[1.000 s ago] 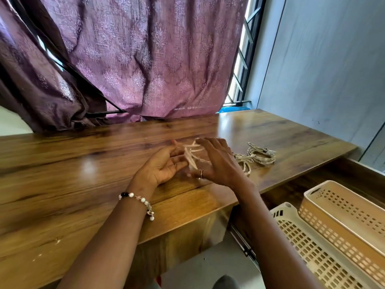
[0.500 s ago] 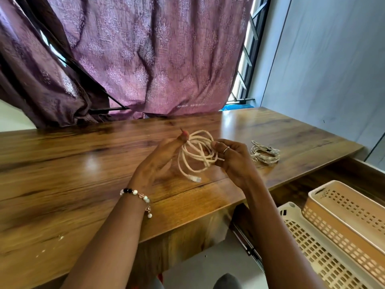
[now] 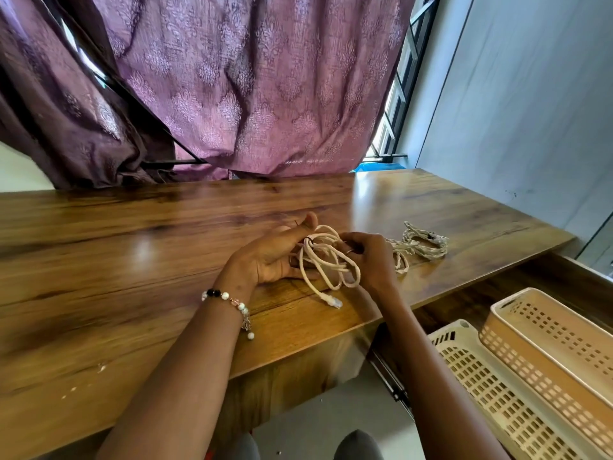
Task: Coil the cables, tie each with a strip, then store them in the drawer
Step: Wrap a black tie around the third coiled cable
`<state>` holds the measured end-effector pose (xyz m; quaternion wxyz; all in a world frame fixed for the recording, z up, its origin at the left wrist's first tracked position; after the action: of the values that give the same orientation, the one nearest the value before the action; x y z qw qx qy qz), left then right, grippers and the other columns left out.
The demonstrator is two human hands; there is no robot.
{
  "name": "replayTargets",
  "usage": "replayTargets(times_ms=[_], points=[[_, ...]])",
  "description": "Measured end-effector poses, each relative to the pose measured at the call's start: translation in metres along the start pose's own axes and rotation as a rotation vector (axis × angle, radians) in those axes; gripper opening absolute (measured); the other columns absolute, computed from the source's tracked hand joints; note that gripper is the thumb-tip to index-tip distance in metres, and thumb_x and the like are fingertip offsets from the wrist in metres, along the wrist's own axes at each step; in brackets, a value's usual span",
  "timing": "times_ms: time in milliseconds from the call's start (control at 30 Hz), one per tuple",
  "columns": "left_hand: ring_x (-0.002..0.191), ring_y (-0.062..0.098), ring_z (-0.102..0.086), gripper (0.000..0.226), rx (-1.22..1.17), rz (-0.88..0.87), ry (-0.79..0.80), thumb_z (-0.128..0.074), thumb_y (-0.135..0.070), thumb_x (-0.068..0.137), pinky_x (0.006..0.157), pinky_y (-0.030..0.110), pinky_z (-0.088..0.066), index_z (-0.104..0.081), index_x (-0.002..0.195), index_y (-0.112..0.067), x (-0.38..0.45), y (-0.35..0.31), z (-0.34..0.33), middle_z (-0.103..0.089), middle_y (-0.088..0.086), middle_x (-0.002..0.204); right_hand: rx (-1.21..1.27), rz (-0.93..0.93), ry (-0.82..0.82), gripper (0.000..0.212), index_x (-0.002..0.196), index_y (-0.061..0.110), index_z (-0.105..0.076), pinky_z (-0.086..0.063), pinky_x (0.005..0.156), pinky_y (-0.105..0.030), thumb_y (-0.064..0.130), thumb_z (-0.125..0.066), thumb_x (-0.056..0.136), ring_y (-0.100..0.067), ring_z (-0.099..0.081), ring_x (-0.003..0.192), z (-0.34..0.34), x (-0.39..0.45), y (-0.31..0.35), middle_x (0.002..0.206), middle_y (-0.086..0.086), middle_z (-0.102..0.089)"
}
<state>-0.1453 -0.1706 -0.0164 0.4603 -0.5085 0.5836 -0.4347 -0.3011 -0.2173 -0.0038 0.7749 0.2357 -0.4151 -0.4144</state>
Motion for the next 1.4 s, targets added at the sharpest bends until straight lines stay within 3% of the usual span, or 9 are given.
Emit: replayTargets(times_ms=[167, 267, 567, 700, 900, 1067, 1167, 1333, 1400], points=[[0.073, 0.014, -0.068, 0.035, 0.221, -0.101, -0.076, -0.073, -0.041, 0.070, 0.070, 0.024, -0.054, -0.074, 0.081, -0.007, -0.003, -0.007, 0.000, -0.073, 0.009, 0.082, -0.060, 0.069, -0.152, 0.024, 0.108, 0.007, -0.072, -0.035, 0.061, -0.003, 0.007, -0.067, 0.084, -0.007, -0.062, 0.081, 0.002, 0.001, 0.012, 0.097, -0.010, -0.074], [0.083, 0.023, -0.067, 0.049, 0.205, -0.087, -0.100, -0.080, -0.028, 0.067, 0.080, 0.033, -0.053, -0.068, 0.099, 0.007, -0.003, -0.005, 0.003, -0.071, 0.019, 0.096, -0.070, 0.122, -0.229, 0.024, 0.108, 0.007, -0.072, -0.035, 0.066, -0.009, 0.008, -0.067, 0.084, -0.014, -0.064, 0.082, 0.003, -0.001, 0.017, 0.099, -0.012, -0.073], [0.053, 0.019, -0.065, 0.029, 0.178, -0.104, -0.313, -0.073, -0.005, 0.077, 0.047, 0.029, -0.055, -0.062, 0.093, 0.017, -0.005, 0.000, 0.007, -0.069, 0.013, 0.065, 0.004, 0.018, -0.209, 0.022, 0.104, 0.011, -0.074, -0.042, 0.063, -0.024, 0.024, -0.070, 0.086, -0.010, -0.060, 0.068, 0.002, -0.003, 0.012, 0.077, -0.001, -0.070], [0.045, 0.015, -0.062, 0.028, 0.150, -0.126, -0.403, -0.076, -0.007, 0.075, 0.042, 0.023, -0.048, -0.066, 0.088, 0.015, -0.003, 0.001, 0.011, -0.069, 0.011, 0.059, -0.221, 0.178, -0.253, 0.039, 0.110, 0.007, -0.070, -0.051, 0.079, -0.037, 0.030, -0.075, 0.079, -0.025, -0.063, 0.095, 0.026, 0.005, 0.007, 0.105, -0.011, -0.071], [0.041, 0.011, -0.062, 0.012, 0.110, -0.131, -0.507, -0.074, -0.005, 0.077, 0.040, 0.023, -0.051, -0.066, 0.078, 0.004, 0.004, 0.005, 0.008, -0.066, 0.003, 0.049, -0.850, 0.120, 0.323, 0.061, 0.127, 0.009, -0.052, -0.044, 0.096, -0.043, 0.043, -0.071, 0.080, -0.032, -0.054, 0.117, 0.038, 0.009, -0.034, 0.127, -0.013, -0.060], [0.051, 0.016, -0.067, 0.009, 0.028, -0.052, -0.542, -0.074, -0.004, 0.078, 0.050, 0.035, -0.058, -0.066, 0.081, -0.001, 0.010, 0.010, 0.004, -0.069, 0.009, 0.059, -0.702, 0.046, 0.331, 0.053, 0.112, 0.009, -0.057, -0.049, 0.082, -0.041, 0.047, -0.072, 0.078, -0.034, -0.060, 0.102, 0.038, -0.002, -0.054, 0.108, -0.016, -0.065], [0.053, 0.018, -0.068, 0.009, 0.004, -0.042, -0.591, -0.074, -0.002, 0.078, 0.055, 0.040, -0.059, -0.065, 0.080, -0.003, 0.012, 0.011, 0.003, -0.069, 0.015, 0.072, -0.649, 0.140, 0.251, 0.016, 0.095, 0.009, -0.064, -0.049, 0.078, -0.038, 0.018, -0.067, 0.082, -0.032, -0.063, 0.098, 0.041, -0.006, -0.050, 0.100, -0.013, -0.069], [0.047, 0.018, -0.066, 0.012, -0.142, -0.107, -0.620, -0.070, -0.001, 0.081, 0.047, 0.038, -0.058, -0.060, 0.074, -0.003, 0.016, 0.003, -0.010, -0.068, 0.012, 0.062, -0.402, 0.170, 0.204, 0.029, 0.110, 0.004, -0.068, -0.052, 0.089, -0.040, 0.005, -0.067, 0.081, -0.027, -0.066, 0.101, 0.058, -0.022, -0.045, 0.108, -0.016, -0.070], [0.052, 0.017, -0.066, 0.009, -0.211, -0.128, -0.561, -0.069, -0.002, 0.083, 0.047, 0.036, -0.058, -0.060, 0.080, -0.004, 0.025, -0.003, -0.029, -0.067, 0.012, 0.068, -0.191, 0.110, 0.125, 0.034, 0.114, 0.002, -0.067, -0.050, 0.091, -0.021, 0.003, -0.071, 0.080, -0.015, -0.066, 0.102, 0.088, -0.031, -0.039, 0.112, -0.010, -0.069]])
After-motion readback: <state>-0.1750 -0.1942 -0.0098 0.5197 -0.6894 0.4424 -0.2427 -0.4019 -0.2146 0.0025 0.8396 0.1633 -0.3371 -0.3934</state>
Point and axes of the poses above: each hand's wrist, its own x-axis towards the middle knuckle, its own z-axis out of the back of the hand, y = z × x, the point moved 4 cm from there along x, towards the middle knuckle
